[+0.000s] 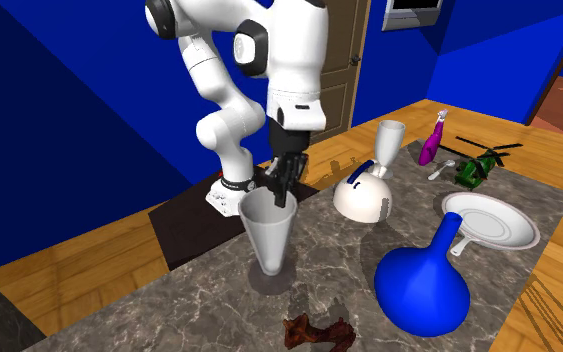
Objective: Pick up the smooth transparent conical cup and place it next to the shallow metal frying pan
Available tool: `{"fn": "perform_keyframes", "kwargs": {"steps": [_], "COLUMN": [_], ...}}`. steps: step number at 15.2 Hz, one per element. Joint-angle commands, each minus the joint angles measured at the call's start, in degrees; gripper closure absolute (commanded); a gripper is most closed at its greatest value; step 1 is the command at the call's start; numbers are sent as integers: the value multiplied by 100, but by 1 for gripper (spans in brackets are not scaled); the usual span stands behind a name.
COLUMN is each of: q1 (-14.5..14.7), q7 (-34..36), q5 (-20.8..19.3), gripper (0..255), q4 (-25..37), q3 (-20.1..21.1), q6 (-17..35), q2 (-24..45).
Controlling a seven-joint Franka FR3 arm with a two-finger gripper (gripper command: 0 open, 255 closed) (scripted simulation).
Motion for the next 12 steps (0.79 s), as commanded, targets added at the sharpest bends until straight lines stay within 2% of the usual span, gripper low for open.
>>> {"fn": "perform_keyframes", "kwargs": {"steps": [1,12], "q1": [1,51], "q7": [-34,-166], "q5": [19,152], "gripper": [255,255], "q4": [127,937], "q3": [20,156], "q6": [-159,-993], "q2": [-38,-68]}}
